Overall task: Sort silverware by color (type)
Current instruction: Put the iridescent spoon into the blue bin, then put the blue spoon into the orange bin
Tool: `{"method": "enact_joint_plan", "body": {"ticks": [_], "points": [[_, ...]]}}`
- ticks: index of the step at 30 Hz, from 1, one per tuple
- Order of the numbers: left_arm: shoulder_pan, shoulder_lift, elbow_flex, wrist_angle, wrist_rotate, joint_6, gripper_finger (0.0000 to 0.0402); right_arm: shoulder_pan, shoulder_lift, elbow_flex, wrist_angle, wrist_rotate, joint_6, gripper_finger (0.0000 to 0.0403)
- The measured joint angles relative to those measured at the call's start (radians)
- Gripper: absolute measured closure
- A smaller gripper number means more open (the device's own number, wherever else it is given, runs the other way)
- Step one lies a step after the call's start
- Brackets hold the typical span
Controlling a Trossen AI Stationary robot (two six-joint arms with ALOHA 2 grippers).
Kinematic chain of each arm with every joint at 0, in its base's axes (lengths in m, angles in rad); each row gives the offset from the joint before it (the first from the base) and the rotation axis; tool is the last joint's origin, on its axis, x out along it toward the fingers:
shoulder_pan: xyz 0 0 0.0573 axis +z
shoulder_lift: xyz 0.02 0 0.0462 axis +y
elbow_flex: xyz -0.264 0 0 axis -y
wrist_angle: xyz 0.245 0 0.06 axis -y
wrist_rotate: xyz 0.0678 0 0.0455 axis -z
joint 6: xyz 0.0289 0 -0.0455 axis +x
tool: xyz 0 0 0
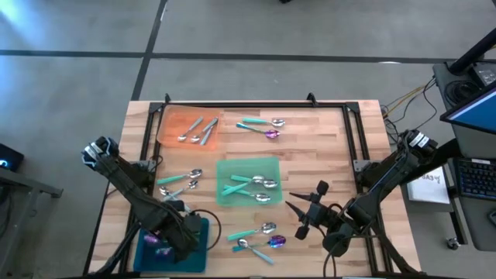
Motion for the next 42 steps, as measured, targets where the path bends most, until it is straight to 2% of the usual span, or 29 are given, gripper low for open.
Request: {"method": "enact_joint_plan", "body": {"ticks": [5,9,13,16,23,36,42], "points": [[0.009,0.000,0.000,0.001,-0.013,0.010,0.0321,0.000,0.000,0.000,0.002,0.000,0.000,0.0281],[0.025,0.000,0.000,0.001,-0.093,0.011,0.0307,0.000,0.000,0.013,0.003,-0.002,0.019,0.0282],[0.056,0.000,0.000,0.005,-0.153,0.012,0.0304,0.000,-0.002,0.029,0.001,-0.013,0.057,0.0282],[0.084,0.000,0.000,0.009,-0.190,0.011,0.0303,0.000,-0.004,0.030,-0.001,-0.073,0.059,0.0284],[0.176,0.000,0.000,0.009,-0.246,0.020,0.0303,-0.008,-0.049,0.030,-0.051,-0.077,0.058,0.0284],[0.370,-0.012,0.000,-0.132,-0.346,0.315,0.0303,-0.161,-0.161,0.030,-0.262,-0.075,0.059,0.0284],[0.488,-0.012,0.000,-0.111,-0.357,0.503,0.0303,-0.243,-0.165,0.030,-0.366,-0.084,0.060,0.0284]]}}
